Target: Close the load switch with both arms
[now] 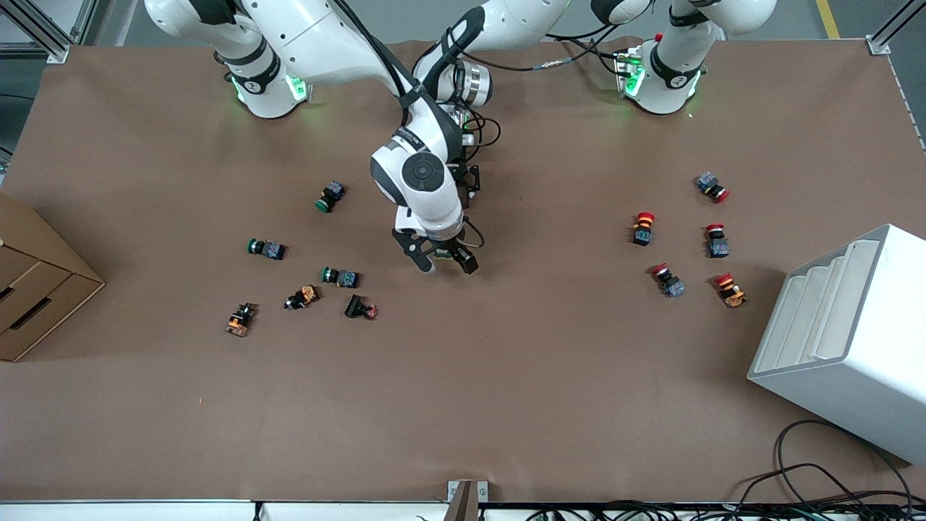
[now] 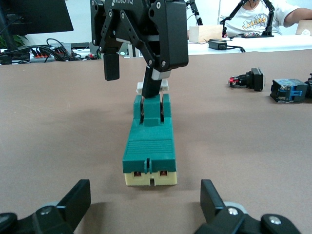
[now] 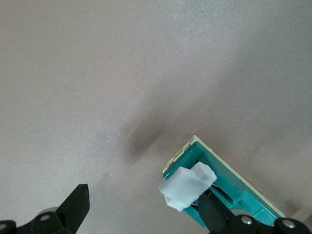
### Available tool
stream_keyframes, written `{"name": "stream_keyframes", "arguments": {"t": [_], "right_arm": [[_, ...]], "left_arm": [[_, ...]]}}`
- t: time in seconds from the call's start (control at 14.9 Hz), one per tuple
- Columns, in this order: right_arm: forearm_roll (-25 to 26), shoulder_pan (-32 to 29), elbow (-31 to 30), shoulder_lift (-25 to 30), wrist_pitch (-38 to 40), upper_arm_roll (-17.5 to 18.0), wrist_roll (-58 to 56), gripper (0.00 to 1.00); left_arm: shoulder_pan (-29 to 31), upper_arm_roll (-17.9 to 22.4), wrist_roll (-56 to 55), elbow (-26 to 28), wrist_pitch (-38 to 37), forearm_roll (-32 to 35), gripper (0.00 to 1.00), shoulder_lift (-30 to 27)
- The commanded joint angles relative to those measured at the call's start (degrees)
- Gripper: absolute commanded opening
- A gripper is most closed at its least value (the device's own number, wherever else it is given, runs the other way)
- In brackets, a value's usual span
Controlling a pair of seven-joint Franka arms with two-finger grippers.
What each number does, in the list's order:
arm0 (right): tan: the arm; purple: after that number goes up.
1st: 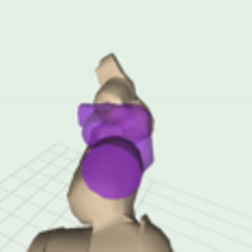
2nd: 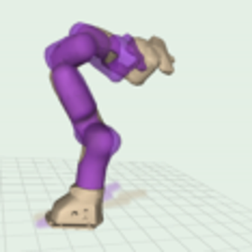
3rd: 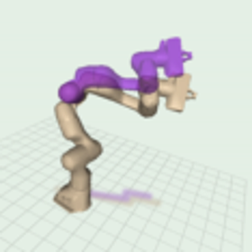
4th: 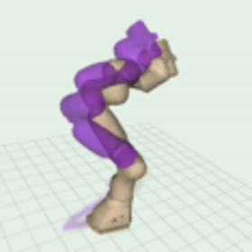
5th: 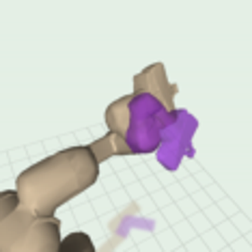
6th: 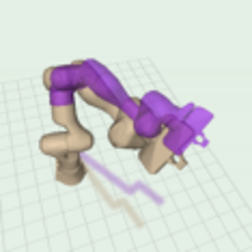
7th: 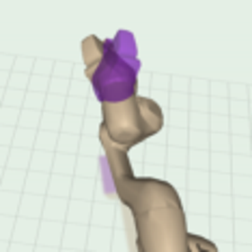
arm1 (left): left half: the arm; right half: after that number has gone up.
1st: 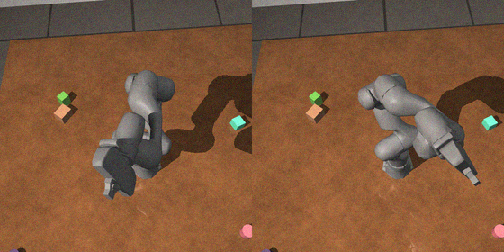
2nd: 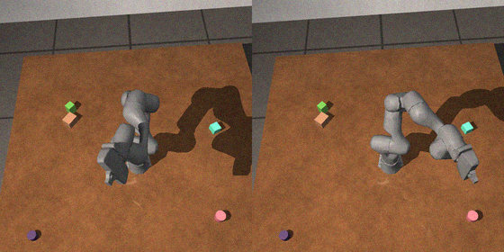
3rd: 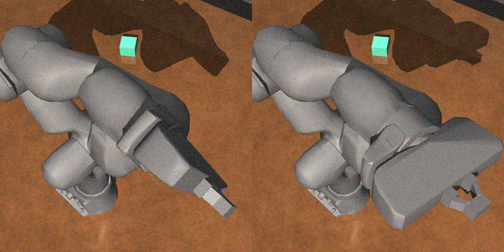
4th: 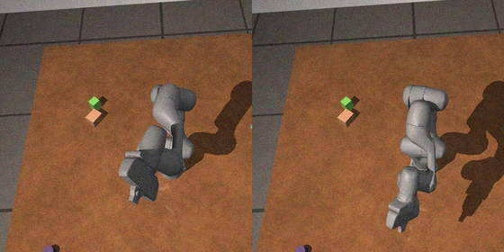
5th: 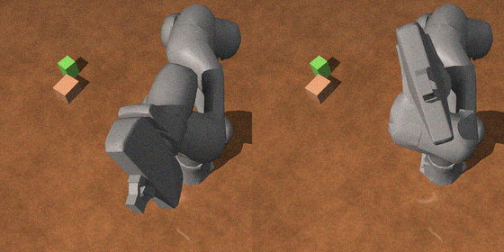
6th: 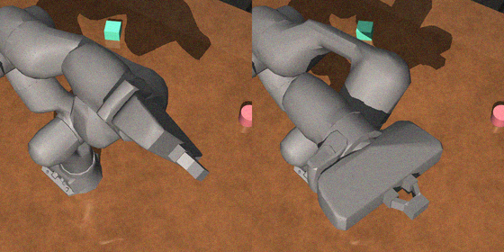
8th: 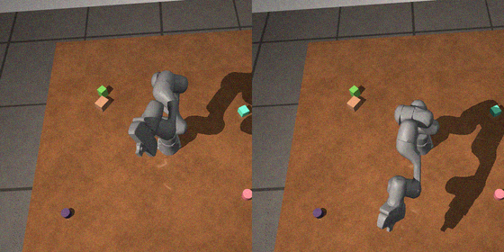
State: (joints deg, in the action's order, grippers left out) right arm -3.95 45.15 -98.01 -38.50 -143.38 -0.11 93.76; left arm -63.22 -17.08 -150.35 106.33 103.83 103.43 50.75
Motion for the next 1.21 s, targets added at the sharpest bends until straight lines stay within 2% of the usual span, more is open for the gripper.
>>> {"name": "stream_keyframes", "arguments": {"t": [0.0,0.2,0.74,1.14], "right_arm": [[1.4,-0.9,3.7,-3.6,-1.9,0.2,-0.3,1.00],[1.4,-2.2,6.2,-4.7,-1.8,0.2,-0.3,1.00],[1.2,-4.7,7.1,-4.9,-1.7,0.2,-0.2,1.00],[0.8,-6.6,10.2,-6.4,-1.8,0.2,-0.1,1.00]], "left_arm": [[-0.8,0.1,-0.6,-0.2,-0.2,-0.3,0.99,1.0],[-0.9,0.0,-0.6,-0.2,-0.2,-0.5,0.99,0.9],[-0.8,0.0,-0.6,-0.2,-0.2,-0.5,0.99,0.9],[-0.7,0.0,-0.6,-0.4,-0.2,-0.4,0.99,0.9]]}}
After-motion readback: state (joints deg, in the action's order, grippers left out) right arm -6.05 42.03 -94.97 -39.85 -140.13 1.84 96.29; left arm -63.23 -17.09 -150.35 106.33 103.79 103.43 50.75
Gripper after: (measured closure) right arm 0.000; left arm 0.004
